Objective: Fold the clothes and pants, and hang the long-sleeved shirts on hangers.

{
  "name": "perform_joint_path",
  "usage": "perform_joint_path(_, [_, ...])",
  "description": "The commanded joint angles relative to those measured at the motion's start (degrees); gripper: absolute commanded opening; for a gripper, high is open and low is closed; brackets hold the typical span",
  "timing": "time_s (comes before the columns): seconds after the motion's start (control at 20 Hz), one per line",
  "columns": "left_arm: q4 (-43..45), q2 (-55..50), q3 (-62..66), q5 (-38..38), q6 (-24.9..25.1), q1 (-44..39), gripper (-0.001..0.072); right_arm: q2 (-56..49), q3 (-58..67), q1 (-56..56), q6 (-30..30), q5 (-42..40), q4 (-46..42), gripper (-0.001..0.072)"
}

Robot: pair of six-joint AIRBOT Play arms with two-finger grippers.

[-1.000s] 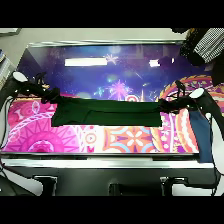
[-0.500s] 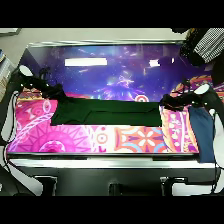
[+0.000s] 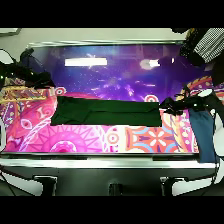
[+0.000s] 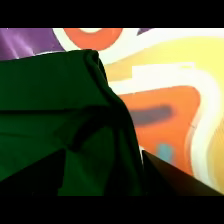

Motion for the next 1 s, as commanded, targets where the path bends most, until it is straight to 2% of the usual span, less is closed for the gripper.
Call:
perform_joint_path(0.0, [0.42,1.22,0.17,-0.04,-1.42,-0.09,0.0335,-2.29,0.04,-0.09,-2.75,0.11,1.44,0.0543])
perform_joint_path(0.25, [0.42,1.22,0.17,0.0,-1.68,-0.09,0.0334,-3.54,-1.84,0.26,-2.91,0.17,2.32,0.0538])
perform_joint_path(0.45, [0.42,1.22,0.17,0.0,-1.66,-0.09,0.0334,-3.54,-4.48,5.53,-3.74,-1.7,2.23,0.0506])
perform_joint_path(0.6, [0.42,1.22,0.17,-0.04,-1.66,-0.09,0.0319,-3.02,-3.61,8.31,-1.9,-5.35,2.34,0.0289])
perform_joint_path(0.65, [0.42,1.22,0.17,-0.04,-1.64,-0.09,0.0311,-2.73,-2.89,8.48,-1.46,-4.92,2.45,0.0113])
perform_joint_path(0.7, [0.39,1.16,0.17,-0.04,-1.64,-0.09,0.0309,-2.03,-2.14,8.48,-1.29,-4.04,2.27,0.0036])
perform_joint_path(0.75, [-0.13,0.94,0.15,-0.04,-1.68,-0.17,0.0211,-0.96,-1.2,8.48,0.09,-2.86,1.44,0.0034])
perform_joint_path(0.8, [-1.86,0.46,0.13,0.02,-1.6,-0.5,0.002,0.26,-0.04,8.48,2.82,-1.29,-0.28,0.0034])
perform_joint_path(0.95, [-7.32,-2.38,-1.49,2.56,-2.19,-4.15,0.0016,5.68,4.09,8.48,10.08,5.46,-6.51,0.0034])
